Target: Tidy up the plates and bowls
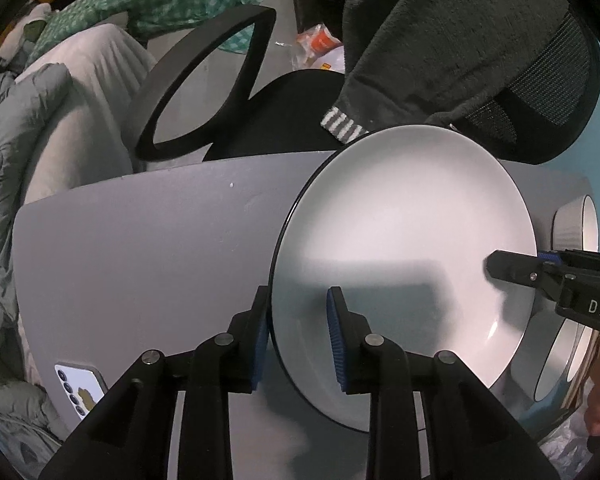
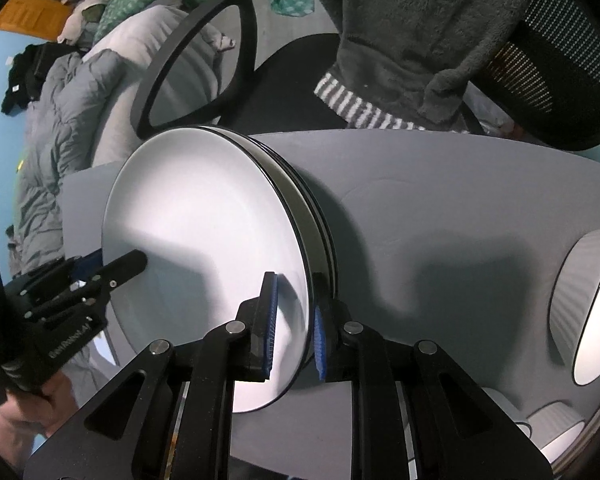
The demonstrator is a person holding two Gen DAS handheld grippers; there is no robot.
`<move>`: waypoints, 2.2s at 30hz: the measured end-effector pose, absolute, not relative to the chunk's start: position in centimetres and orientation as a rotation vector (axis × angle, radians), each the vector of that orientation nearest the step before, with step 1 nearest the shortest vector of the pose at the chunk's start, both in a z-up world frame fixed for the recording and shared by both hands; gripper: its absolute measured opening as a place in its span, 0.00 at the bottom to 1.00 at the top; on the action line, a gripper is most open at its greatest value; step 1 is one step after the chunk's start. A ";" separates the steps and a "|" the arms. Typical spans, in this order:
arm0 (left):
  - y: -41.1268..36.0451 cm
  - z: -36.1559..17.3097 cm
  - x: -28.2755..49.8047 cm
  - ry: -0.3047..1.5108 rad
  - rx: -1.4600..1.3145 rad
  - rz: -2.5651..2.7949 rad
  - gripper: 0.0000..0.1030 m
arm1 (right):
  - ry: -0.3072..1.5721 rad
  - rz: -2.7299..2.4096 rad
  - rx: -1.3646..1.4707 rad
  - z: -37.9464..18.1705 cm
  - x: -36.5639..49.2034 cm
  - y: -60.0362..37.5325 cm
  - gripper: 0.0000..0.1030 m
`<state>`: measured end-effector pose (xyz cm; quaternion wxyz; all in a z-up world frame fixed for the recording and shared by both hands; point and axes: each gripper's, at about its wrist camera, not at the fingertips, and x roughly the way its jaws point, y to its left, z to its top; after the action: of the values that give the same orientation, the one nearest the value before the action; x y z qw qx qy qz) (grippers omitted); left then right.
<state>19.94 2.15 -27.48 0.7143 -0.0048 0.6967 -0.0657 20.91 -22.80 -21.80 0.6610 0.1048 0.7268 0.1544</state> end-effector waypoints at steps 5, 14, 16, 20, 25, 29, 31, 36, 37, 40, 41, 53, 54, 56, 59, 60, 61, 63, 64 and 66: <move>2.5 -27.2 20.1 1.540 -0.025 -0.151 0.26 | 1.666 0.337 0.238 -21.2 21.1 -22.3 0.35; 2.4 -26.4 19.3 1.525 -0.047 -0.145 0.32 | 1.690 0.278 0.216 -20.6 20.9 -22.0 0.38; 2.2 -26.1 19.0 1.518 -0.048 -0.151 0.33 | 1.686 0.254 0.212 -20.2 20.7 -22.1 0.39; 1.9 -25.3 18.3 1.498 -0.039 -0.155 0.40 | 1.659 0.248 0.191 -19.3 20.2 -22.0 0.44; 1.8 -23.9 17.2 1.469 -0.013 -0.126 0.41 | 1.618 0.240 0.145 -17.9 19.5 -21.4 0.44; 2.0 -21.7 15.8 1.424 -0.016 -0.113 0.54 | 1.559 0.233 0.088 -15.9 18.4 -21.0 0.47; 2.0 -20.3 14.9 1.389 -0.018 -0.110 0.59 | 1.519 0.230 0.057 -14.6 17.6 -20.8 0.53; 2.0 -17.0 12.3 1.321 0.004 -0.107 0.65 | 1.432 0.195 0.003 -11.4 15.3 -20.9 0.55; 2.0 -16.5 11.9 1.311 0.006 -0.106 0.65 | 1.420 0.185 -0.002 -10.9 14.8 -20.9 0.56; 2.1 -14.7 10.3 1.273 0.008 -0.103 0.70 | 1.383 0.163 -0.014 -9.2 13.3 -20.9 0.56; 2.1 -14.2 9.9 1.264 0.011 -0.100 0.71 | 1.376 0.160 -0.015 -8.9 12.9 -20.8 0.56; 1.8 -10.5 4.3 1.213 0.028 -0.135 0.76 | 1.300 0.080 0.029 -5.4 7.3 -21.8 0.56; 1.9 -10.5 3.9 1.220 0.019 -0.142 0.76 | 1.298 0.077 0.034 -5.2 6.7 -22.1 0.56; 1.8 -10.6 3.1 1.231 0.009 -0.150 0.76 | 1.297 0.066 0.033 -5.0 5.9 -22.4 0.56; 1.8 -10.8 2.0 1.253 -0.011 -0.175 0.76 | 1.296 0.043 0.023 -4.7 4.6 -23.0 0.56; 1.7 -10.9 1.6 1.262 -0.011 -0.184 0.76 | 1.295 0.035 0.024 -4.6 4.2 -23.1 0.56; 1.5 -11.0 1.3 1.269 -0.009 -0.192 0.76 | 1.295 0.024 0.027 -4.5 3.7 -23.4 0.56; 1.1 -11.1 0.8 1.283 -0.001 -0.210 0.76 | 1.299 0.008 0.038 -4.4 2.8 -23.9 0.56; 0.9 -11.2 0.6 1.291 0.004 -0.221 0.76 | 1.301 -0.001 0.043 -4.3 2.4 -24.1 0.56; 0.4 -11.1 -0.1 1.296 0.010 -0.243 0.76 | 1.304 -0.021 0.051 -4.2 1.6 -24.6 0.56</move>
<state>-0.07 0.42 -11.14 0.7904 0.0049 0.6021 -0.1129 1.62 -24.65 -4.16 0.7944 0.0235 0.6068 -0.0097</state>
